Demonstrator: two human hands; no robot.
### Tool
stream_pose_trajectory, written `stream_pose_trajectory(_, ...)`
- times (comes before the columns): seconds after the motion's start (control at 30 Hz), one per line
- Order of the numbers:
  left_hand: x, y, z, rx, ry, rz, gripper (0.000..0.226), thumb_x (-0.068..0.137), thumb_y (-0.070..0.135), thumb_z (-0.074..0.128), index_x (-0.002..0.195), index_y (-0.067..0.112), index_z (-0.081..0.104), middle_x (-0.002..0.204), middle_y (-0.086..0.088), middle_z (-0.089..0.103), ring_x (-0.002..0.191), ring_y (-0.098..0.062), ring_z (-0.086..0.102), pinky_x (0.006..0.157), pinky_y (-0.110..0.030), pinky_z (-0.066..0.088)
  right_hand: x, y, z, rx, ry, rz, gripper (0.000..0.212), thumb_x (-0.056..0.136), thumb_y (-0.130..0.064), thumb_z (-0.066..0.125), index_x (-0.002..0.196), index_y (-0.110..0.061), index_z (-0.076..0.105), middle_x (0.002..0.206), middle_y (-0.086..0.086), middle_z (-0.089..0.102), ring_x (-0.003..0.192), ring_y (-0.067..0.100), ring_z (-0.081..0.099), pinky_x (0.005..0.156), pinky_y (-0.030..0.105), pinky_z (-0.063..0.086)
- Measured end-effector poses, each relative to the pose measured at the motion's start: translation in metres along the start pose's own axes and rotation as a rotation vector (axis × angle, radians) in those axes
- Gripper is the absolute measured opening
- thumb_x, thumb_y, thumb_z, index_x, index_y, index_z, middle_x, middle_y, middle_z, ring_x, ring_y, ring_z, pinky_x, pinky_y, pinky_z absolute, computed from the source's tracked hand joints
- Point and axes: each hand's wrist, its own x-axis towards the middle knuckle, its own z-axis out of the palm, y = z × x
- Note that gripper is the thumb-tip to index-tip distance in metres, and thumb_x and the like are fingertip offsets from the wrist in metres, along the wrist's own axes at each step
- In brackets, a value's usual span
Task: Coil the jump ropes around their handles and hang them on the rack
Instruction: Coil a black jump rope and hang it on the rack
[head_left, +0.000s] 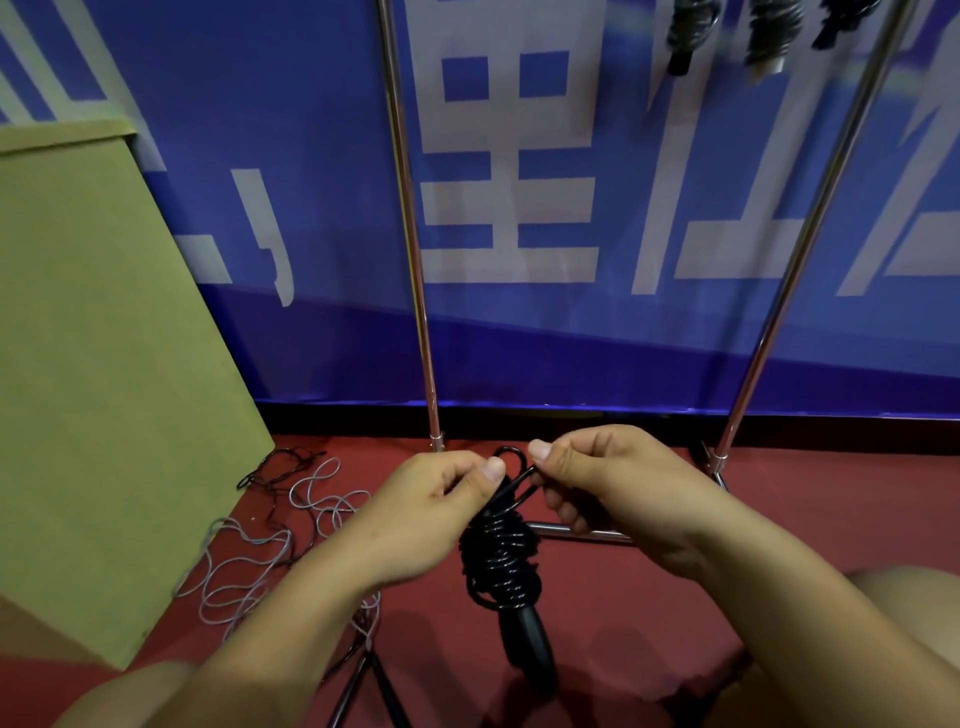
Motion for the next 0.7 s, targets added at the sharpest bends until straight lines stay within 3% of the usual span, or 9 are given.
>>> stream_pose_trajectory(0.17,-0.005,0.015,0.002,-0.4,-0.016,-0.181,0.079,0.091,0.062,0.043,0.105,-0.014,0.057,0.085,-0.008,0.058,0.08,-0.019,0.054,0.08,-0.033,0.045,-0.003,-0.001,0.003,0.051,-0.04,-0.099,0.027,0.094,-0.027,0.061,0.071,-0.013,0.066,0.065,0.004,0.061,0.058,0.014,0.053,0.059,0.025,0.046)
stream_pose_trajectory(0.27,-0.005,0.018,0.004,-0.661,-0.048,-0.282,0.075,0.086,0.06,0.047,0.114,-0.007,0.064,0.095,-0.014,0.067,0.085,-0.023,0.063,0.083,-0.038,0.049,-0.004,-0.001,0.004,0.109,-0.039,-0.193,0.006,0.093,-0.015,0.063,0.089,-0.011,0.065,0.068,0.003,0.06,0.062,0.015,0.054,0.061,0.026,0.047)
stream_pose_trajectory(0.33,-0.006,0.021,0.007,-0.762,-0.034,-0.322,0.067,0.086,0.058,0.047,0.111,-0.002,0.067,0.097,-0.015,0.07,0.086,-0.025,0.067,0.084,-0.041,0.051,-0.003,0.0,0.004,0.146,-0.022,-0.23,0.017,0.091,-0.003,0.063,0.107,-0.006,0.059,0.069,0.003,0.059,0.06,0.014,0.054,0.06,0.025,0.048)
stream_pose_trajectory(0.4,-0.006,0.023,0.009,-0.81,-0.002,-0.358,0.066,0.086,0.057,0.047,0.112,0.0,0.068,0.095,-0.015,0.072,0.082,-0.026,0.069,0.079,-0.039,0.055,-0.002,0.001,0.005,0.152,-0.019,-0.257,0.026,0.089,0.003,0.064,0.112,-0.006,0.056,0.069,0.001,0.062,0.061,0.013,0.059,0.06,0.024,0.048)
stream_pose_trajectory(0.47,-0.006,0.025,0.011,-0.88,0.006,-0.384,0.068,0.084,0.059,0.046,0.112,0.0,0.069,0.091,-0.015,0.072,0.076,-0.026,0.071,0.071,-0.038,0.06,0.0,0.003,0.005,0.149,-0.011,-0.265,0.027,0.086,0.004,0.066,0.109,-0.007,0.056,0.071,0.002,0.066,0.065,0.013,0.063,0.061,0.023,0.049)
stream_pose_trajectory(0.57,-0.007,0.03,0.012,-1.059,-0.038,-0.417,0.071,0.088,0.061,0.042,0.112,0.0,0.071,0.09,-0.014,0.071,0.075,-0.024,0.071,0.078,-0.048,0.06,0.002,0.004,0.003,0.159,-0.004,-0.27,0.023,0.083,0.005,0.07,0.101,-0.004,0.058,0.075,0.012,0.068,0.065,0.018,0.064,0.066,0.027,0.051)
stream_pose_trajectory(0.7,-0.01,0.031,0.011,-1.186,-0.096,-0.42,0.071,0.095,0.061,0.036,0.089,0.004,0.078,0.08,-0.012,0.067,0.069,-0.022,0.069,0.07,-0.044,0.062,-0.001,0.0,0.003,0.137,-0.013,-0.308,0.019,0.079,0.004,0.073,0.093,-0.004,0.064,0.075,0.012,0.071,0.066,0.018,0.067,0.071,0.028,0.055)
